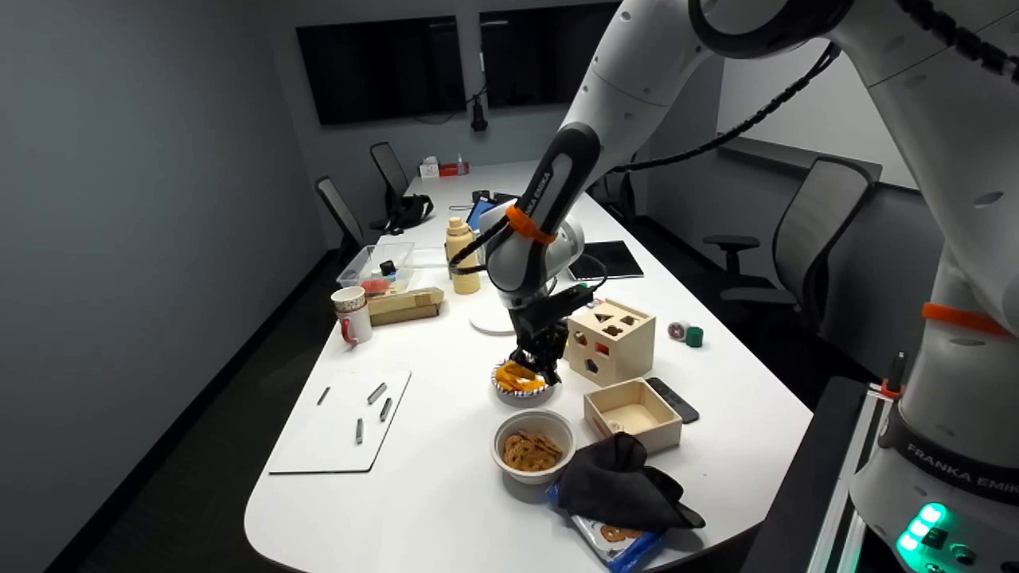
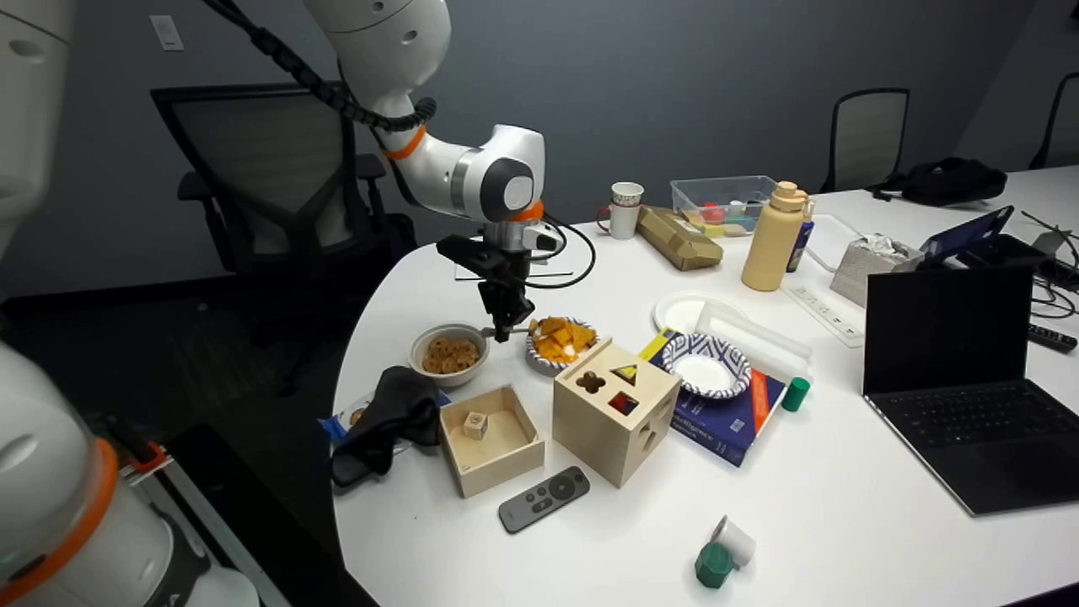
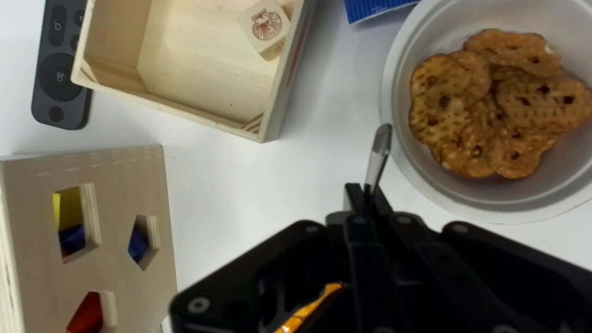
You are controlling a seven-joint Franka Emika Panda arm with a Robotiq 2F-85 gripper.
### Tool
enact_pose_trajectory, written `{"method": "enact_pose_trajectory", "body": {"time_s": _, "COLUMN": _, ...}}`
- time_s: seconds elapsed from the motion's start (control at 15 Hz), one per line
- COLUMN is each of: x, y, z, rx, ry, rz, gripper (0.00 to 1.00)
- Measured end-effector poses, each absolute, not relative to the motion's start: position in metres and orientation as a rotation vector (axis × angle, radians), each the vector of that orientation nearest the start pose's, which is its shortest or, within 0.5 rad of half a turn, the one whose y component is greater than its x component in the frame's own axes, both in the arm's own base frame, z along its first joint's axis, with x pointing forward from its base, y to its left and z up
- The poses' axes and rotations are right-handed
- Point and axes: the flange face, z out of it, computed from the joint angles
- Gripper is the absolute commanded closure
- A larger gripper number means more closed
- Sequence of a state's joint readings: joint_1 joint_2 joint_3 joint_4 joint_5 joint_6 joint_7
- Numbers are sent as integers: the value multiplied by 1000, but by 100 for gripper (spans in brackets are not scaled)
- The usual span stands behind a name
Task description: Use the spoon to stir in the bowl
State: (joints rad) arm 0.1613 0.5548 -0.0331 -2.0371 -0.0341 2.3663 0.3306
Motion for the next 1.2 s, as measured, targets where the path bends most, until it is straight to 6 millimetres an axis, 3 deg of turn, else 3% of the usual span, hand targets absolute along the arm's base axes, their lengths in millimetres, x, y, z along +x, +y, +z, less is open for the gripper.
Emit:
{"method": "enact_pose_trajectory", "body": {"time_s": 0.27, "x": 571, "y": 81, "z": 150, "rx": -3172, "ry": 199, "rz": 329, "gripper": 99}}
{"method": "enact_pose_trajectory", "body": {"time_s": 0.53, "x": 577, "y": 77, "z": 146, "rx": -3167, "ry": 193, "rz": 387, "gripper": 99}}
{"method": "enact_pose_trajectory", "body": {"time_s": 0.87, "x": 585, "y": 63, "z": 135, "rx": -3183, "ry": 284, "rz": 555, "gripper": 99}}
{"method": "enact_pose_trajectory", "body": {"time_s": 1.2, "x": 597, "y": 52, "z": 130, "rx": -3210, "ry": 395, "rz": 552, "gripper": 99}}
